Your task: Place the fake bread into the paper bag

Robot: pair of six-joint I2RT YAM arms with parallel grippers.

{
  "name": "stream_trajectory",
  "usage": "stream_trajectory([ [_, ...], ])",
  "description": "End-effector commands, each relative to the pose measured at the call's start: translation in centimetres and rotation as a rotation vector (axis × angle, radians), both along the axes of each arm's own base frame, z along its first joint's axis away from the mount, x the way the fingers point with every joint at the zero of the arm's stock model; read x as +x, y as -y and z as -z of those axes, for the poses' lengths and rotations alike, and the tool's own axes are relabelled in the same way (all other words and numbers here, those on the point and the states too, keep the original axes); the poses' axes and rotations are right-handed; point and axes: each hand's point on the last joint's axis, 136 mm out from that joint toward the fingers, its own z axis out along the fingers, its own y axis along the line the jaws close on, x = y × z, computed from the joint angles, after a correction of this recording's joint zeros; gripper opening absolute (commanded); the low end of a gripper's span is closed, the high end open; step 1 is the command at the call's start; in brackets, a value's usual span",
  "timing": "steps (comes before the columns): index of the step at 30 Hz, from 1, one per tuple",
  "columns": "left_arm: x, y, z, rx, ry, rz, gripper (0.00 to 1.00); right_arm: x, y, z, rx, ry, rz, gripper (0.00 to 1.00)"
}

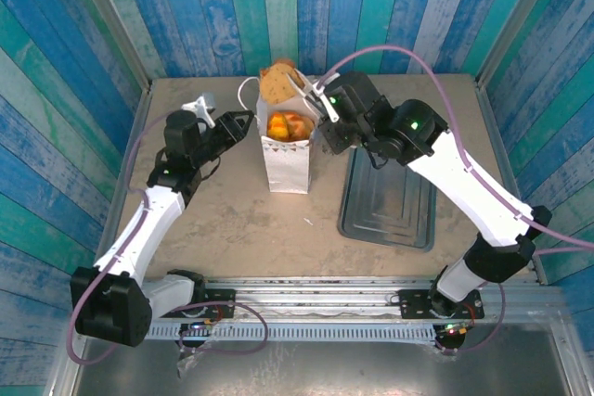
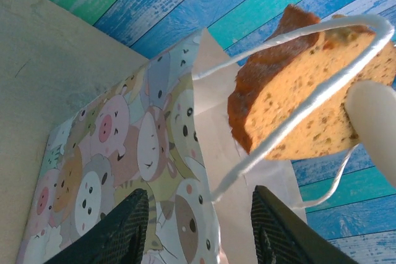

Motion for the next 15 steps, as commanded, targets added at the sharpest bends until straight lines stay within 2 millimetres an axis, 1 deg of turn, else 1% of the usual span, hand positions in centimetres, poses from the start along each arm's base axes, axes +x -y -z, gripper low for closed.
stream_trajectory([
  [1, 0.8, 0.7, -0.7, -0.015, 0.022, 0.020, 0.45, 0.2, 0.5, -0.3, -0.053, 0.029, 0.011, 0.07],
  [4, 1.2, 0.9, -0.6, -0.024, 0.021, 0.029, 0.43, 0.3, 0.6, -0.7, -0.047, 0.039, 0.016, 0.07],
  [11, 1.7, 1.2, -0.4, -0.031, 0.018, 0.036, 0.38, -0.2, 0.5, -3.8, 0.014, 0.097, 0.004, 0.07],
  [15, 1.8, 1.3, -0.1, -0.029, 0.013, 0.038, 0.34, -0.9, 0.4, -5.3, 0.059, 0.122, -0.010, 0.07],
])
